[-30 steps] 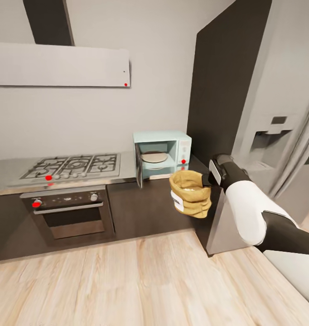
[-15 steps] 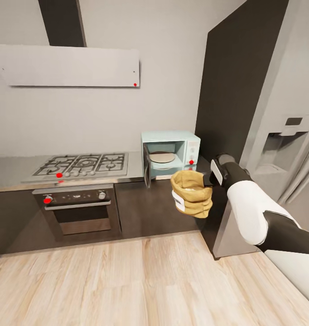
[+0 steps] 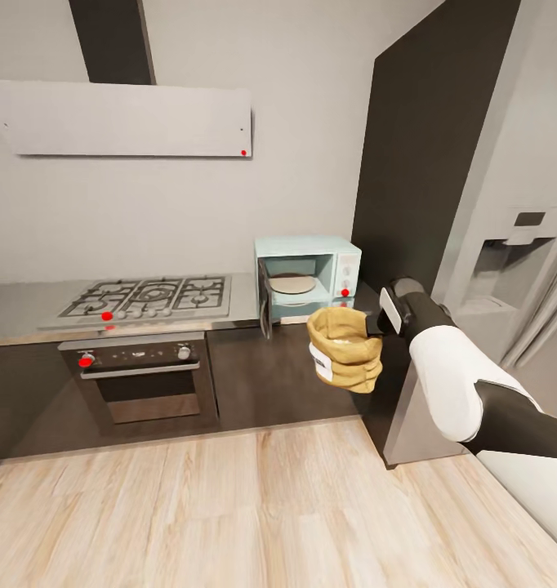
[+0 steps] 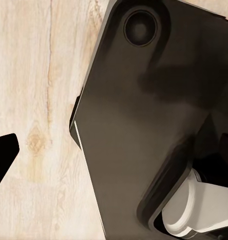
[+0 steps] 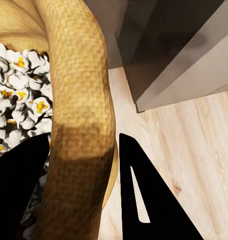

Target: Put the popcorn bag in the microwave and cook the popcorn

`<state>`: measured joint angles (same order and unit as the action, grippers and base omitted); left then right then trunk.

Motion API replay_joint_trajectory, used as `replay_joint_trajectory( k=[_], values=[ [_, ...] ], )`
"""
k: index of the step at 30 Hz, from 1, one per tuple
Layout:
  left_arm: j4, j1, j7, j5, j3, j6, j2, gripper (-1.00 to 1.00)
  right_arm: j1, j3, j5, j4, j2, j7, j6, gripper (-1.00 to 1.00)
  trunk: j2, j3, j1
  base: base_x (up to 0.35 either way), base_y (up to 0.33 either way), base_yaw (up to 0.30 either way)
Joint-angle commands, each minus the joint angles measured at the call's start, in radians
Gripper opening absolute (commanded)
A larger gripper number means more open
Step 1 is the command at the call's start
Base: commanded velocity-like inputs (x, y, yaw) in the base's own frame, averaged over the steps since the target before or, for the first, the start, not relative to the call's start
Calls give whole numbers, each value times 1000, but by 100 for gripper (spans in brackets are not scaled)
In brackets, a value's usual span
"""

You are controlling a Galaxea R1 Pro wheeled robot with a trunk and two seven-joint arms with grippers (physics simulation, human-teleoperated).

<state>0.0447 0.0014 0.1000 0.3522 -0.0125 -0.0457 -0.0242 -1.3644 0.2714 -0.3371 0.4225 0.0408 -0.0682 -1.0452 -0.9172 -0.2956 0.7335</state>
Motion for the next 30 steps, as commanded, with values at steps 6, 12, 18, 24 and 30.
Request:
replay_joint_trajectory(
  k=[6, 12, 18, 24, 30],
  values=[
    [1, 0, 3, 4, -1, -2, 0, 100, -1, 6, 4, 71, 7, -6, -2, -100, -1, -1, 0, 0, 0, 0],
    [1, 0, 4, 4, -2, -2, 0, 100, -1, 5, 5, 105, 6, -5, -2, -100, -1, -1, 0, 0, 0, 0],
    [1, 0, 4, 5, -3, -2, 0, 100, -1, 5, 6, 107, 4, -5, -2, -100, -1, -1, 0, 0, 0, 0],
    [1, 0, 4, 5, -3, -2, 0, 100, -6, 5, 72, 98, 4, -7, -2, -100, -1, -1, 0, 0, 0, 0],
    [1, 0, 4, 5, -3, -2, 0, 100, -11, 5, 88, 93, 15, -9, -2, -100, -1, -1, 0, 0, 0, 0]
  ],
)
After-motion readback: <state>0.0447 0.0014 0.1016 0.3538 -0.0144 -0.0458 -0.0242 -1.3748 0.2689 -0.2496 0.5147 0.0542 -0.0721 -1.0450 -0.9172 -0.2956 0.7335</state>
